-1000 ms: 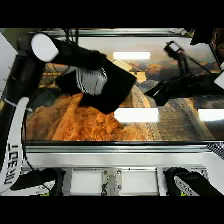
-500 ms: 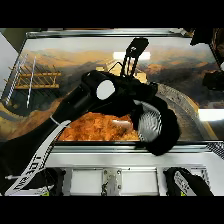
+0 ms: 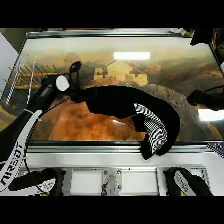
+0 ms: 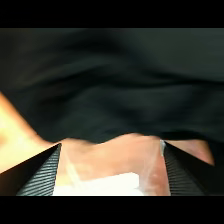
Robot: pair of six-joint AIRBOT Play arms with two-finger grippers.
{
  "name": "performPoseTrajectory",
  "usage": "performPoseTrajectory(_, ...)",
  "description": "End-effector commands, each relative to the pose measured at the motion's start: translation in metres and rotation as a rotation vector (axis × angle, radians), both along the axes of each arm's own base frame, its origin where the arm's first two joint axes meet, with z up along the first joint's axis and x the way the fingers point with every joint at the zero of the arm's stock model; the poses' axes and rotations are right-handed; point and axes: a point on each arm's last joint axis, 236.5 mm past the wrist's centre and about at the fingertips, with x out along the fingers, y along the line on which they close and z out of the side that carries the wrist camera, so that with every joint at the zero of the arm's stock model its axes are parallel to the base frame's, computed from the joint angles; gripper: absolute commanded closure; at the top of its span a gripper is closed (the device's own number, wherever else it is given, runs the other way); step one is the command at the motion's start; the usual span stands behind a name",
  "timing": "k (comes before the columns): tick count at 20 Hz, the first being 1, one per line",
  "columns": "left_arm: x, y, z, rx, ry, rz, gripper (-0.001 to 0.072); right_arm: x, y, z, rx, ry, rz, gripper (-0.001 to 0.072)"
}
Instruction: Fold the clothes and pants, and hang the long-sleeved shirts on hangers.
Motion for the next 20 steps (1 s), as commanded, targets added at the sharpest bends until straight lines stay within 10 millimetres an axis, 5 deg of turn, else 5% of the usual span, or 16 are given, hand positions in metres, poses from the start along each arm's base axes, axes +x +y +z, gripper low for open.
performPoseTrajectory(1, -0.017, 0.047, -0.059, -0.127, 0.16, 0.268, 0.0022, -0.019, 0.012, -0.056, 0.068, 0.102, -0.014, 0.0006)
performPoseTrajectory(4, -0.018, 0.031, -0.083, -0.234, 0.205, 0.295, 0.0022, -0.027, 0.029, -0.082, 0.146, 0.129, -0.011, 0.0007)
performPoseTrajectory(10, -0.016, -0.01, -0.116, -0.304, 0.257, 0.297, 0.0023, -0.046, 0.087, -0.099, 0.34, 0.156, 0.159, 0.0007)
performPoseTrajectory(16, 0.004, -0.027, -0.107, -0.294, 0.155, 0.282, 0.0024, -0.074, 0.111, -0.133, 0.359, 0.25, 0.211, 0.0007)
performPoseTrajectory(17, 0.01, -0.031, -0.101, -0.298, 0.128, 0.275, 0.0087, -0.075, 0.116, -0.137, 0.354, 0.254, 0.224, 0.0007)
performPoseTrajectory(19, 0.021, -0.034, -0.09, -0.292, 0.087, 0.252, 0.0548, -0.073, 0.12, -0.142, 0.326, 0.247, 0.244, 0.0068)
performPoseTrajectory(20, 0.025, -0.034, -0.086, -0.282, 0.072, 0.23, 0.0691, -0.071, 0.117, -0.144, 0.3, 0.242, 0.25, 0.0293)
